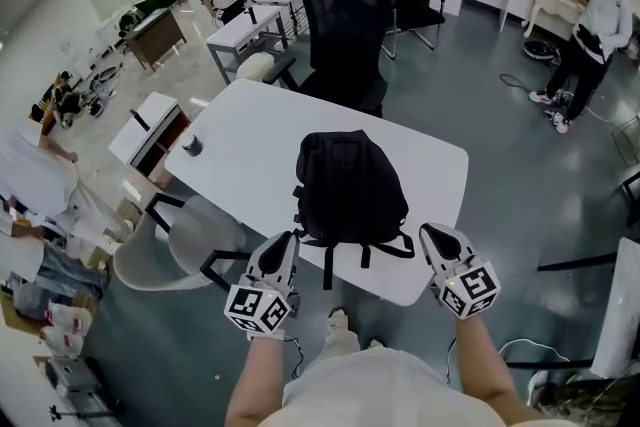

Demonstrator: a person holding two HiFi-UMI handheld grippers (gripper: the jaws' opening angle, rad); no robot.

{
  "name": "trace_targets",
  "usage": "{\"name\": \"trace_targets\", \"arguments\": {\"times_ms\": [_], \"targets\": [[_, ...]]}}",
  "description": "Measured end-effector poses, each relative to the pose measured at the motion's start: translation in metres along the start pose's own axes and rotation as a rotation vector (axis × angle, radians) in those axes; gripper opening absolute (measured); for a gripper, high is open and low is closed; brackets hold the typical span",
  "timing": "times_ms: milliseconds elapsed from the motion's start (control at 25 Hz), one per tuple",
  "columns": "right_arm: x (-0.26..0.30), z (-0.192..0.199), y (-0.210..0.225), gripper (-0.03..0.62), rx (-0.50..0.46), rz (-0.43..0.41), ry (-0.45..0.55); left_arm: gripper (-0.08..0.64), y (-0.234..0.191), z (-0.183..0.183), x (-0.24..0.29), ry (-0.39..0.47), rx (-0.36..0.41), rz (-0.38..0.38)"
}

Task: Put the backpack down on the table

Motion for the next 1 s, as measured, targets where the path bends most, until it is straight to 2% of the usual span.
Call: {"name": "trace_targets", "arguments": {"times_ms": [120, 360, 1000], "targets": [[-0.018, 0.003, 0.003, 0.018, 0.017, 0.062, 0.003, 0.044, 0.001, -0.003, -0.021, 0.020, -0.003, -0.054], [-0.044, 0.007, 0.005, 0.017, -0.014, 0.119, -0.030, 0.021, -0.002, -0.002, -0.056, 0.029, 0.008, -0.161], [-0.065, 0.003, 0.009, 0.017, -0.037, 0.126, -0.023, 0.022, 0.016, -0.003, -0.069, 0.037, 0.039, -0.186]]}}
Point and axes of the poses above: the fingertips, and each gripper's own axes: x forward along the fingers, y to its right, z out of its underside, the point moved 3 cm from there along -x, backward along the fingers, and after that the axes turned 6 degrees about -y, right-handed, at the moved point
